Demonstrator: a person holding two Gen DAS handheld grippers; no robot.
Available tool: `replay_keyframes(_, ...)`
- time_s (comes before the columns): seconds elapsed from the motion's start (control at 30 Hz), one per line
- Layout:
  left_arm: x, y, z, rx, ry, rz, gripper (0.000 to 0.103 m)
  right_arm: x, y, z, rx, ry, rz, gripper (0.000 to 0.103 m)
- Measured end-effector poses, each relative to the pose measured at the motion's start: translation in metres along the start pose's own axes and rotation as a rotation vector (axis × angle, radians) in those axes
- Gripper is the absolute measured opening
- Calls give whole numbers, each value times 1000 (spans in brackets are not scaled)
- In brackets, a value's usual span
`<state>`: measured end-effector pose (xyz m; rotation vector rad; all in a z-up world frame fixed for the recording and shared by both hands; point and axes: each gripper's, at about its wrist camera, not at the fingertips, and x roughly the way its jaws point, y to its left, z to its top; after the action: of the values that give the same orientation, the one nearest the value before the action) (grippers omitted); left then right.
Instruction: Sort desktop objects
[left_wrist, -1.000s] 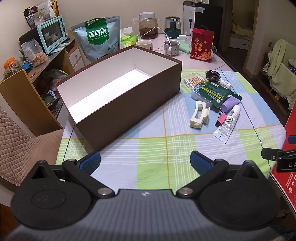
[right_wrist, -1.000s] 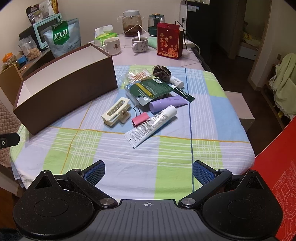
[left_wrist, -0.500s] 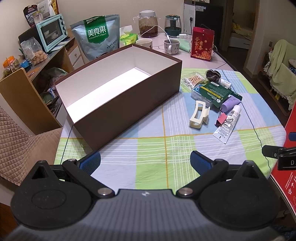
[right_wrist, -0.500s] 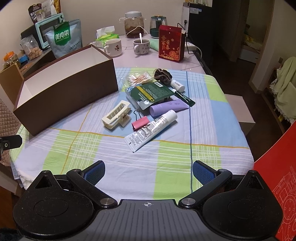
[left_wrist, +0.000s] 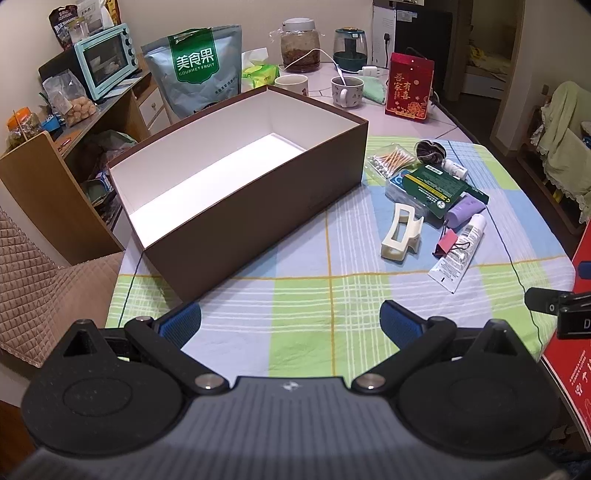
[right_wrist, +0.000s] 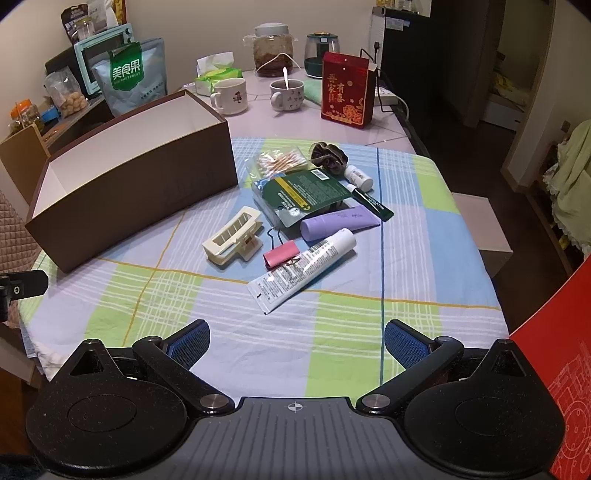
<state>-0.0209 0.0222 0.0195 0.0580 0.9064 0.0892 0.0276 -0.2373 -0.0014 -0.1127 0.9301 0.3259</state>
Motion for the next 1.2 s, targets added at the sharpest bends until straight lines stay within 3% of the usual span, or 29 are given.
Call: replay_keyframes(1.2,36,-31,26,17,10,-10,102,29,-30,30,-25,18,38,103)
